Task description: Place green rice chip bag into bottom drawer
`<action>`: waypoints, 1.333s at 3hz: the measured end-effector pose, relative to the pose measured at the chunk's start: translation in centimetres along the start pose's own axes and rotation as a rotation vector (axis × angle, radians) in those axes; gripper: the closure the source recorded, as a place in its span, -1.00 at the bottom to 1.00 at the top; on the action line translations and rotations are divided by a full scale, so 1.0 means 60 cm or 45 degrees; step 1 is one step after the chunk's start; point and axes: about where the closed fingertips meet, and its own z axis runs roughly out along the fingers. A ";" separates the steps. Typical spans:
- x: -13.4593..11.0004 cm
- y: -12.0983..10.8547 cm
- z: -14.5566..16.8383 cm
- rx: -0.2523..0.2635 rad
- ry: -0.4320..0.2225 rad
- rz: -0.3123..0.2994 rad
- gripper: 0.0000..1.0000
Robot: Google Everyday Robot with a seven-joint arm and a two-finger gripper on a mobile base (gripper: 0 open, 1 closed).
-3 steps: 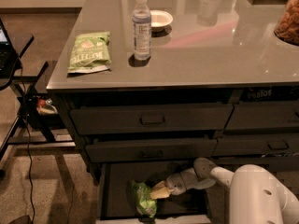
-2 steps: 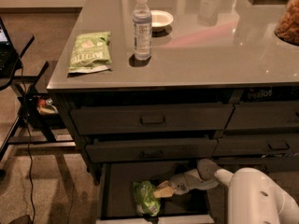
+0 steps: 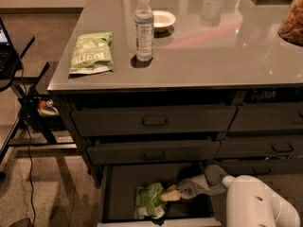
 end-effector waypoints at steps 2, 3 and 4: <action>0.019 -0.020 -0.025 0.106 0.015 0.060 0.67; 0.019 -0.020 -0.025 0.106 0.015 0.060 0.18; 0.019 -0.020 -0.025 0.106 0.015 0.060 -0.28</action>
Offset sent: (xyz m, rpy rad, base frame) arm 0.0012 -0.0173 -0.0093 -0.0628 0.0185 -0.0426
